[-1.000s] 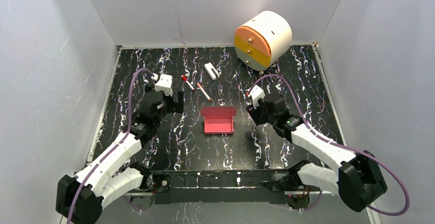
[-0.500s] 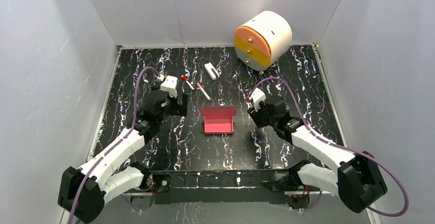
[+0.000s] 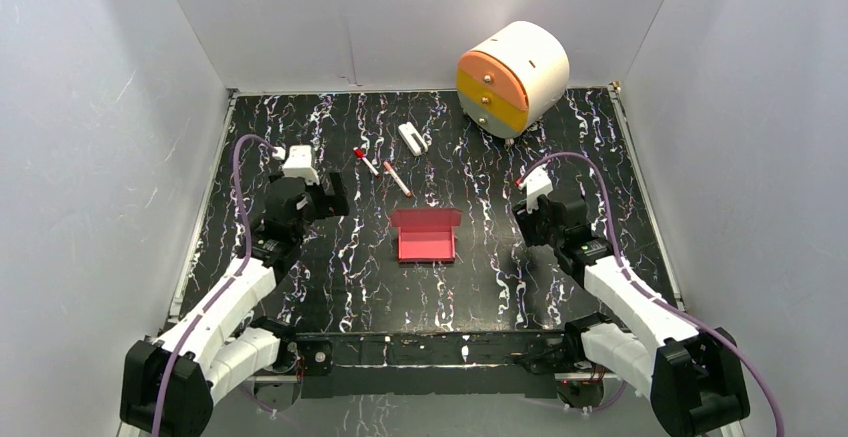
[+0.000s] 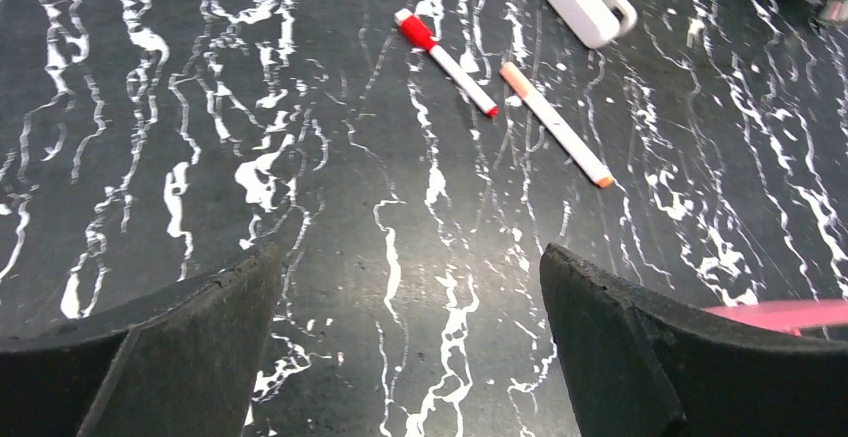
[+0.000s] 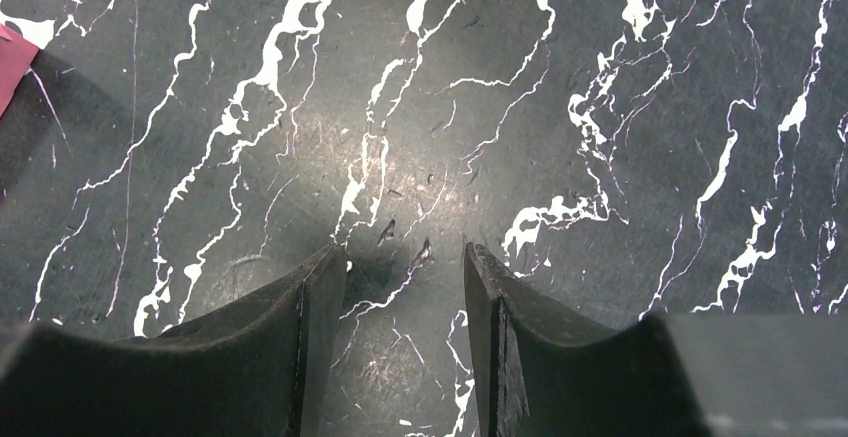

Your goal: Fold the paper box

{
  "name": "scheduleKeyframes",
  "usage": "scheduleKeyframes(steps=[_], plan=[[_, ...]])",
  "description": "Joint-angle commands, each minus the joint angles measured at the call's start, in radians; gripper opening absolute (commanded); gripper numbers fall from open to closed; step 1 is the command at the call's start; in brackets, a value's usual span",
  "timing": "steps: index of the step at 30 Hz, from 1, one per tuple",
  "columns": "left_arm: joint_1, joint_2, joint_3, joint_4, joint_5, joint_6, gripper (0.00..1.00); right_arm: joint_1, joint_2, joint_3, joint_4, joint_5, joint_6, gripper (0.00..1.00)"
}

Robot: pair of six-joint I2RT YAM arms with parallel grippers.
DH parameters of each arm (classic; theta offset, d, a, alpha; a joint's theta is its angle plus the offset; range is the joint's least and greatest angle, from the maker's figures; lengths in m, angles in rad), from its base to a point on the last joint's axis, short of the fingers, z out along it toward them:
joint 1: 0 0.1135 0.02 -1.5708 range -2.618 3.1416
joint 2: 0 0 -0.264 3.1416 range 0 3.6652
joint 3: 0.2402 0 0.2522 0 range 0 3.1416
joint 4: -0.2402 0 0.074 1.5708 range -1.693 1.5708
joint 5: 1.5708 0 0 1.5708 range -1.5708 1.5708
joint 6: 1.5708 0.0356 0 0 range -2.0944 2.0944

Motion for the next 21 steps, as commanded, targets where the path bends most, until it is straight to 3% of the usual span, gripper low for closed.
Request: scheduleKeyframes(steps=[1,6,9,15,21], plan=[[0.002,0.015,0.002,0.053,0.061,-0.001,0.98,-0.005,-0.046,-0.016,0.039,-0.001,0.006,0.55],[0.036,0.043,-0.016,0.077,-0.132,-0.067,0.98,-0.018,-0.052,-0.032,0.039,-0.001,0.006,0.55],[0.085,0.078,-0.067,0.171,-0.218,-0.077,0.98,-0.03,-0.07,-0.057,0.039,-0.001,0.006,0.55],[0.207,0.302,-0.137,0.411,-0.175,-0.054,0.98,-0.037,-0.122,-0.11,0.039,-0.001,0.006,0.55],[0.254,0.481,-0.172,0.613,-0.124,-0.009,0.98,-0.042,-0.138,-0.104,0.039,-0.001,0.006,0.55]])
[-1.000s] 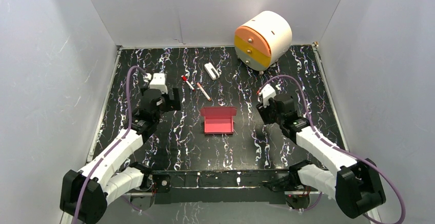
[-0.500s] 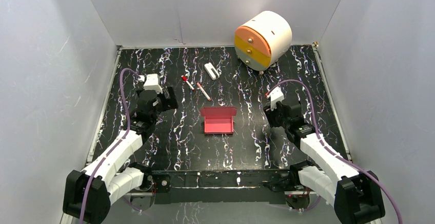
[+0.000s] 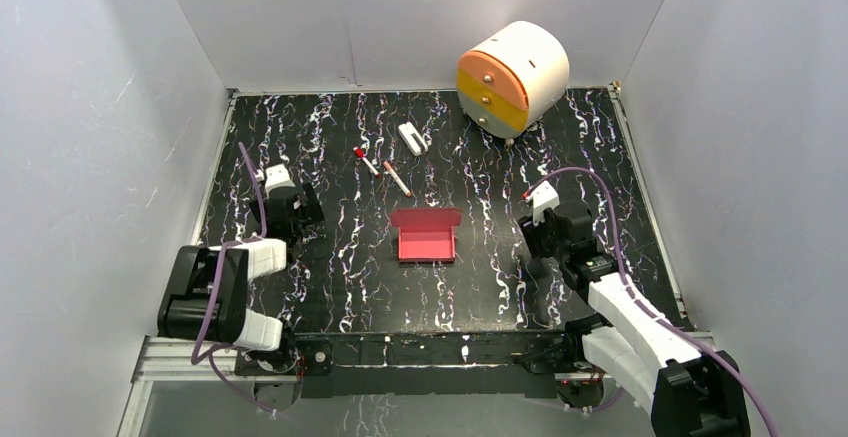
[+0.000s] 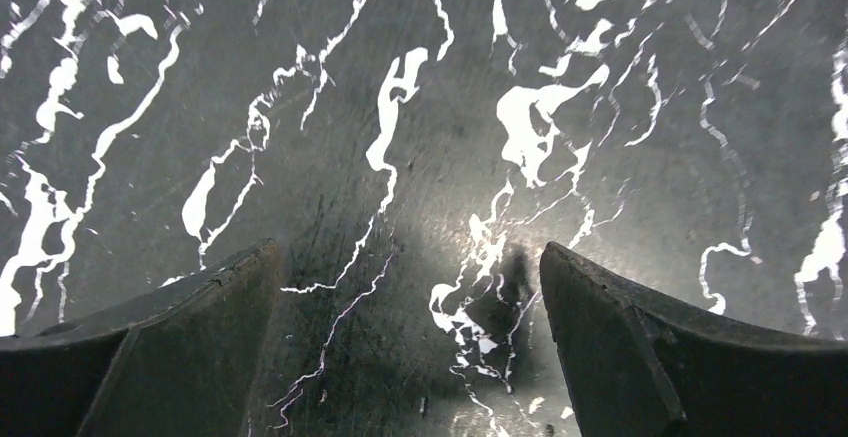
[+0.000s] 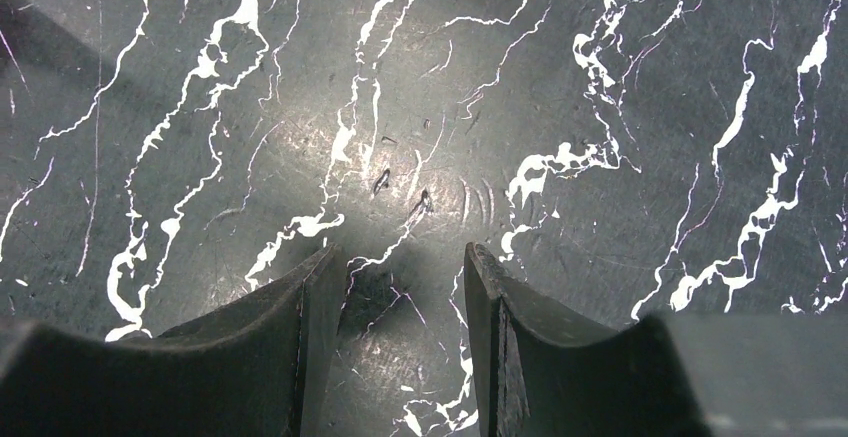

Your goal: Fold the paper box

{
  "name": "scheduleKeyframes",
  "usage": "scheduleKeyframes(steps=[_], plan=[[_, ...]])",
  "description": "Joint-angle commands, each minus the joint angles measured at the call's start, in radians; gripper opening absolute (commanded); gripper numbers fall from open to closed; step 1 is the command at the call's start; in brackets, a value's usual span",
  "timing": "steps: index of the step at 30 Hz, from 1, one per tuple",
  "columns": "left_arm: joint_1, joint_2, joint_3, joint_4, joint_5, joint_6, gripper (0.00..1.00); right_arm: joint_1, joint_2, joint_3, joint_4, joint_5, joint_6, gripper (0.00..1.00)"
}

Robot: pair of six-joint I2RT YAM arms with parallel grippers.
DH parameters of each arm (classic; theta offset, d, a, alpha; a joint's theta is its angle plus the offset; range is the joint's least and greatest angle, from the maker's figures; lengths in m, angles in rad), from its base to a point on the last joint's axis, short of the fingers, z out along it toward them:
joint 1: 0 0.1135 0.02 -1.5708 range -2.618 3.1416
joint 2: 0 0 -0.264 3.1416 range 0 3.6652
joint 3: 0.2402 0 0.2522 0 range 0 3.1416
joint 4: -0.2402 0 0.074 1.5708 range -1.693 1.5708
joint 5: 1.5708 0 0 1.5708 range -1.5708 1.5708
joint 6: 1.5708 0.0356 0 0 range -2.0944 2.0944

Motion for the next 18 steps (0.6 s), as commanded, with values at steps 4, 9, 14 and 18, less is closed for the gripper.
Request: scheduleKeyframes(steps=[4,9,14,18], plan=[[0.033,0.067,-0.061,0.317,0.06,0.087,0.98,-0.008,-0.028,0.02,0.042,0.001,0.006,0.55],[0.046,0.121,-0.101,0.448,0.062,0.112,0.98,-0.008,-0.028,0.039,0.379,0.075,0.279,1.0],[0.057,0.17,-0.173,0.642,0.114,0.158,0.98,-0.009,-0.065,0.031,0.39,0.028,0.268,1.0],[0.058,0.293,-0.215,0.85,0.169,0.194,0.98,-0.008,-0.062,0.035,0.388,0.0,0.257,1.0]])
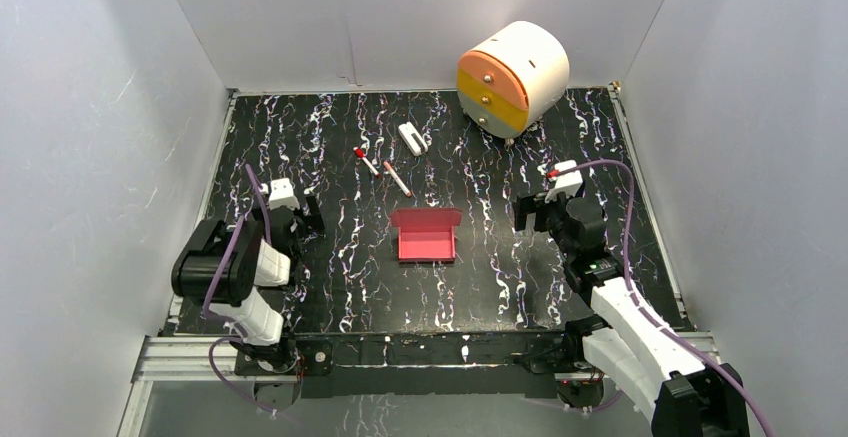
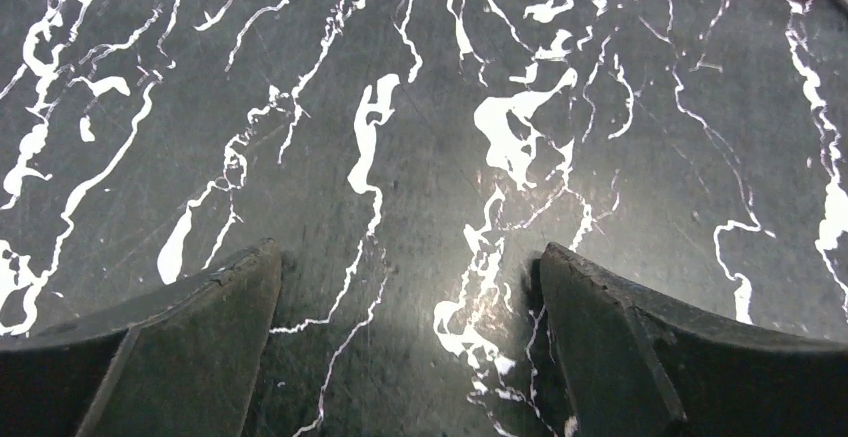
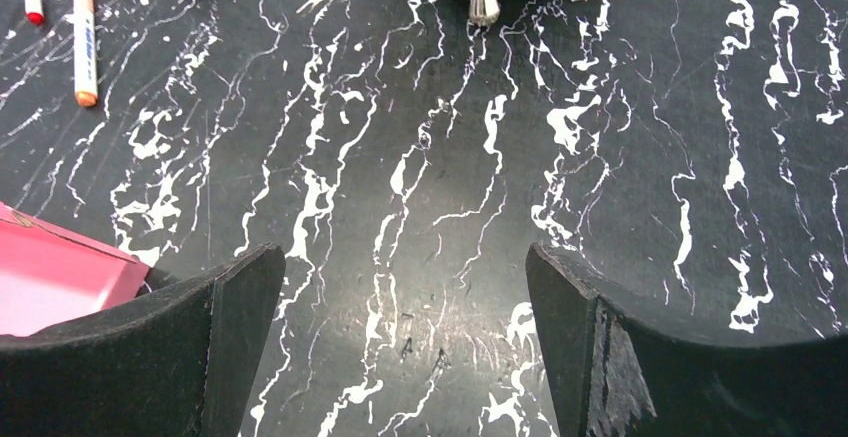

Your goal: Fold the paper box

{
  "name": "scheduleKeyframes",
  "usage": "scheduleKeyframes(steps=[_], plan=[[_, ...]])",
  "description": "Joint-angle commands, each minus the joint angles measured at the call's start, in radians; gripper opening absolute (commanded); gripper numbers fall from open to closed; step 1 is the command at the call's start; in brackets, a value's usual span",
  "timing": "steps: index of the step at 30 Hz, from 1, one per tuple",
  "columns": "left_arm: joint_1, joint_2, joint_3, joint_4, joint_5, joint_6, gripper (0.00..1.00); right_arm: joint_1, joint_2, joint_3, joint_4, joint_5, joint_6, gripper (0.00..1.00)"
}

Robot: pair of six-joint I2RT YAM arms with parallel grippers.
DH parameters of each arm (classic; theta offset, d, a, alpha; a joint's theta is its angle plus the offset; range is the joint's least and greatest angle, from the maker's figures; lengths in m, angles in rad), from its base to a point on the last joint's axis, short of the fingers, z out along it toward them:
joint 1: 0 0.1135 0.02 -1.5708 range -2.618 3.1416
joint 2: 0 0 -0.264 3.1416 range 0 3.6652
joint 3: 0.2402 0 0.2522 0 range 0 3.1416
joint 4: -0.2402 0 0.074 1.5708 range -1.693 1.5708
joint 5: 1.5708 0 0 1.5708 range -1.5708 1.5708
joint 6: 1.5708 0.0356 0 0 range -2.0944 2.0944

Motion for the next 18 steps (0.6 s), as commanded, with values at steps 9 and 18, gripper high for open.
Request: scheduleKeyframes(steps=[9,18], plan=[[0.009,0.081,-0.01,0.211,0.036,0.041,0.98,-0.003,0.05,0.062,0.078,-0.081,0.007,1.0],[0.008,0.0,0.007,0.124,0.037,0.05,0.98,-0.003,0.078,0.069,0.091,-0.19,0.007,1.0]])
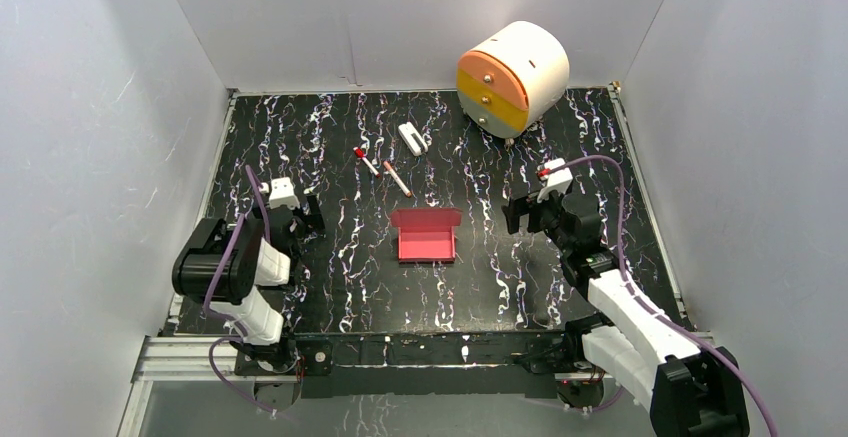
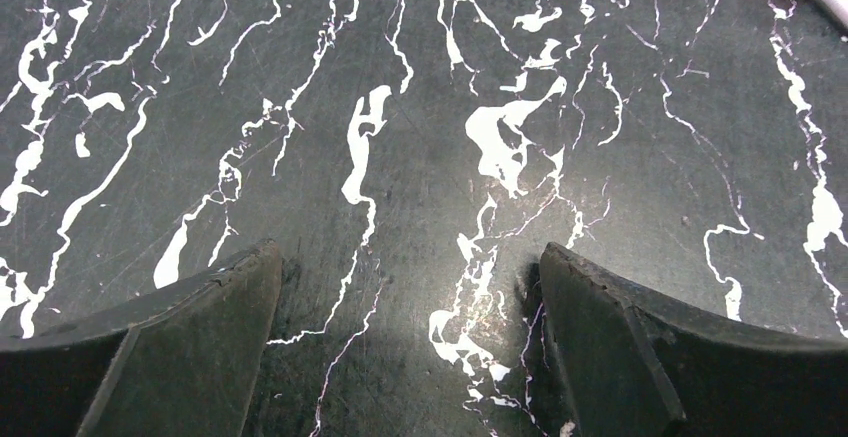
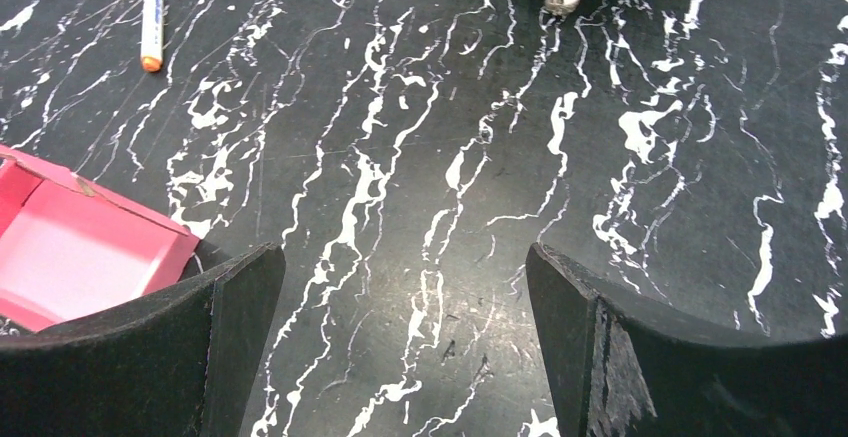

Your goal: Fold the paper box

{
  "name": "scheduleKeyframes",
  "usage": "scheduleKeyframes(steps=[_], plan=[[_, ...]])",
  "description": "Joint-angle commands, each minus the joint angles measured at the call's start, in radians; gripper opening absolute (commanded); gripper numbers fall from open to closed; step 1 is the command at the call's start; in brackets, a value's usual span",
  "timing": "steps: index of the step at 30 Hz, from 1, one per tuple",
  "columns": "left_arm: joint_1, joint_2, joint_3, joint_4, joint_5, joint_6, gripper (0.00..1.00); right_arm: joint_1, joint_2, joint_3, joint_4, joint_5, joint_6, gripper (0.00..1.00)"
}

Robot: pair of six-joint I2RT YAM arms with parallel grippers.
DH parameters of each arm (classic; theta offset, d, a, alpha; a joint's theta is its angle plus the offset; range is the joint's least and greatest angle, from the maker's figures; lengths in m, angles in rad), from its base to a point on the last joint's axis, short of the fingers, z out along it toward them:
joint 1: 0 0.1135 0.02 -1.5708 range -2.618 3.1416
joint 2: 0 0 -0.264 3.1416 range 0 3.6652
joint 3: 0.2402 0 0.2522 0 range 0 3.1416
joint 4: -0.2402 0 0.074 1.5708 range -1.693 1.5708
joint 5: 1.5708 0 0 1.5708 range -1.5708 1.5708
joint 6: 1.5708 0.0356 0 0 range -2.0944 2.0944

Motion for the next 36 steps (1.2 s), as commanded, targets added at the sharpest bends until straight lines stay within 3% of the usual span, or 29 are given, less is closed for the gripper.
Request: scheduleKeyframes(steps=[1,10,17,24,36], plan=[[0.003,-0.086,0.029,-0.011,0.003,0.017,0.98,-0.004,0.017,0.057,0.067,-0.088,0.002,1.0],[-0.003,-0.354,0.141,-0.397,0.029,0.004,0.98,-0.002,0.05,0.082,0.059,-0.244,-0.034,1.0],[-0.031,-0.523,0.219,-0.694,0.191,0.017,0.97,0.006,0.099,0.108,0.048,-0.378,-0.06,1.0],[-0.082,-0.611,0.254,-0.858,0.377,0.062,0.96,0.032,0.146,0.139,0.028,-0.456,-0.095,0.95],[-0.224,-0.626,0.304,-1.031,0.531,0.21,0.94,0.142,0.274,0.228,-0.041,-0.469,-0.204,0.91]])
